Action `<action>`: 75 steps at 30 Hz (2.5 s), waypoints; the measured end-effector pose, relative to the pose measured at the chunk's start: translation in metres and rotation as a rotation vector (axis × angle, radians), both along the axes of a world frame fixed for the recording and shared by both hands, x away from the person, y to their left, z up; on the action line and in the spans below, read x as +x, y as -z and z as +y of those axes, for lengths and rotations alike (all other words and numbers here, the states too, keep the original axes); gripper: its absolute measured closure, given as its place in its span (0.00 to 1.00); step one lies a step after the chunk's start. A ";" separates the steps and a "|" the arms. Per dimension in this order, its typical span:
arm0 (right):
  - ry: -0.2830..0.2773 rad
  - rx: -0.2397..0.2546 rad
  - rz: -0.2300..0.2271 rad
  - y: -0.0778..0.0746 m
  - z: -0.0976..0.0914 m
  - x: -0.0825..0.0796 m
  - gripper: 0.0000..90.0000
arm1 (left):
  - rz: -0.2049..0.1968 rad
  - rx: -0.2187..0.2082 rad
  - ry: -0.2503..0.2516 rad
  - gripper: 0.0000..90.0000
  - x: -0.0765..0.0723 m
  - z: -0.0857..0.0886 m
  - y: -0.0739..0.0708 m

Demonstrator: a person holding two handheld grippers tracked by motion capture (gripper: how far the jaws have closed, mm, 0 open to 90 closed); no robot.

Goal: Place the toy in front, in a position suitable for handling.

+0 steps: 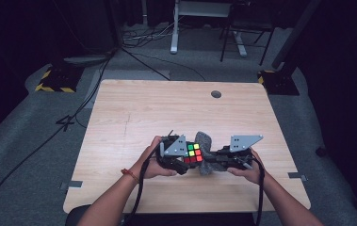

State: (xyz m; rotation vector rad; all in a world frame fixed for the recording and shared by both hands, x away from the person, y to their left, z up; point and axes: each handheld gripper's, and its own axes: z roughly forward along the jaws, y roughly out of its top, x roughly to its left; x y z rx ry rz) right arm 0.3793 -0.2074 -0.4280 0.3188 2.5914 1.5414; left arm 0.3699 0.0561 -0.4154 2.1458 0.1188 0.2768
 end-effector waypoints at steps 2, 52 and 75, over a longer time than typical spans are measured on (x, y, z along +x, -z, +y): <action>-0.002 -0.015 0.000 0.003 0.001 0.001 0.91 | 0.003 -0.022 -0.002 0.37 0.002 0.001 0.000; 0.025 0.109 -0.036 -0.015 -0.009 -0.006 0.90 | 0.040 -0.056 0.059 0.37 -0.003 -0.002 -0.003; -0.019 0.118 -0.031 -0.012 -0.005 -0.009 0.91 | 0.022 0.026 0.037 0.36 0.003 -0.013 0.006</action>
